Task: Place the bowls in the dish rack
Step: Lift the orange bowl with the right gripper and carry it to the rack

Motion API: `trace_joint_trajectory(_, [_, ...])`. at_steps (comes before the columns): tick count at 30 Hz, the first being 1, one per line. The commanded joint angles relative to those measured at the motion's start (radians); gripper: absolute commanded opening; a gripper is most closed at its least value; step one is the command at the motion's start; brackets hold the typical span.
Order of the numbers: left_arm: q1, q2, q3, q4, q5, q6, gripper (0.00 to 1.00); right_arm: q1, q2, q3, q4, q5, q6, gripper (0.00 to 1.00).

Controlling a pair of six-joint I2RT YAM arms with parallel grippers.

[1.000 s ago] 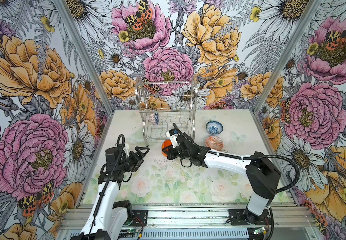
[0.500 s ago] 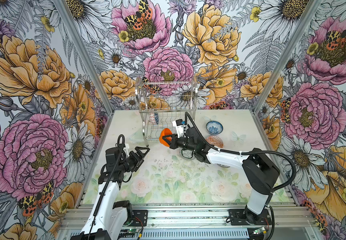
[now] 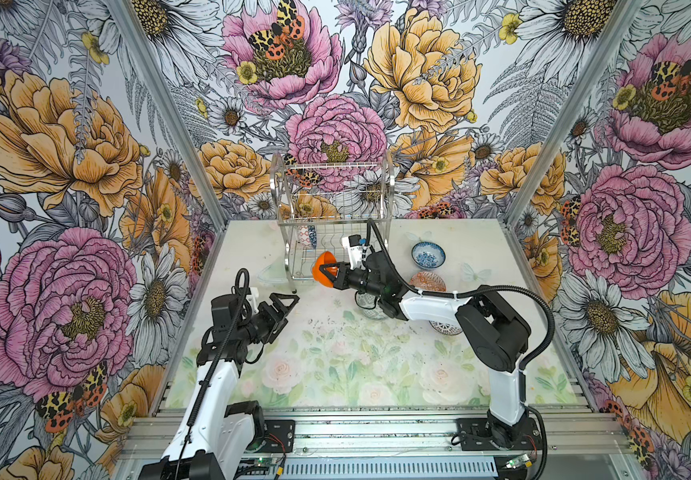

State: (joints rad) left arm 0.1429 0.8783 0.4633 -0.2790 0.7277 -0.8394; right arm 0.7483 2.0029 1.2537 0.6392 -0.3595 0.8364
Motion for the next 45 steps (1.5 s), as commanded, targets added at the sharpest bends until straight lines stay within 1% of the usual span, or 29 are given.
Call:
trace_joint_trajectory(1, [0.012,0.027,0.02,0.032,0.027,0.007,0.99,-0.012,0.042,0.06,0.148,0.025,0.056,0.0])
trace_joint_trajectory(6, [0.013,0.083,0.058,0.035,0.036,0.031,0.99,-0.03,0.1,0.094,0.228,0.051,0.108,0.0])
trace_joint_trajectory(12, [0.014,0.168,0.096,0.061,0.054,0.045,0.99,-0.048,0.158,0.144,0.279,0.069,0.151,0.0])
trace_joint_trajectory(20, [0.015,0.233,0.15,0.057,0.056,0.079,0.99,-0.066,0.257,0.254,0.289,0.078,0.208,0.0])
trace_joint_trajectory(27, [0.032,0.238,0.138,0.056,0.073,0.08,0.99,-0.068,0.331,0.349,0.285,0.107,0.236,0.0])
trace_joint_trajectory(37, [0.035,0.236,0.124,0.057,0.082,0.08,0.99,-0.071,0.406,0.462,0.255,0.214,0.256,0.0])
trace_joint_trajectory(45, [0.036,0.232,0.121,0.057,0.087,0.079,0.99,-0.085,0.48,0.574,0.226,0.214,0.268,0.0])
